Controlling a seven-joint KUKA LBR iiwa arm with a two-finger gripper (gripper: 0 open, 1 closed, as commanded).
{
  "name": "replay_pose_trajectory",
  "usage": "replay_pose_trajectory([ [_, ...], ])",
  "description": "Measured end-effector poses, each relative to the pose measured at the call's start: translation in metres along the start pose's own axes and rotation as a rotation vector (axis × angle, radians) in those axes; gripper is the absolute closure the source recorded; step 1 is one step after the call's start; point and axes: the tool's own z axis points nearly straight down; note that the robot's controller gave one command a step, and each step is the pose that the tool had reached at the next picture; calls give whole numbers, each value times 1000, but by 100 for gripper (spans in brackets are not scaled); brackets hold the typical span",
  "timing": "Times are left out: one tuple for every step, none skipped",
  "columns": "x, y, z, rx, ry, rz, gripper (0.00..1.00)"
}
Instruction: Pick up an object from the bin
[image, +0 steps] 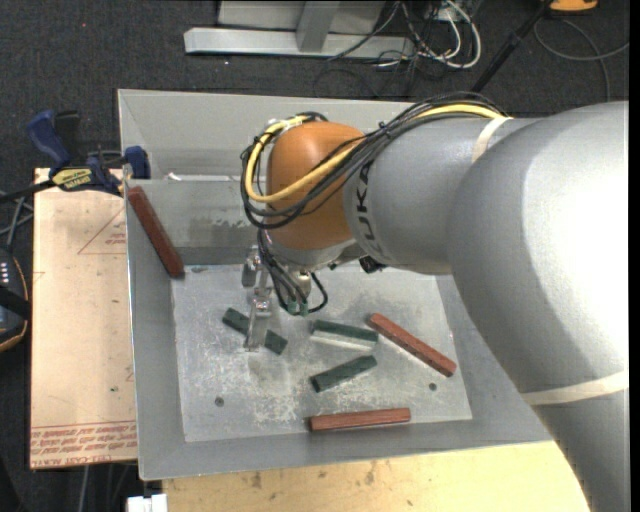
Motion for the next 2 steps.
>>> replay_pose_trajectory([
  [37, -21, 33, 2, 5, 169, 100],
  [37, -21, 33, 1, 5, 170, 100],
])
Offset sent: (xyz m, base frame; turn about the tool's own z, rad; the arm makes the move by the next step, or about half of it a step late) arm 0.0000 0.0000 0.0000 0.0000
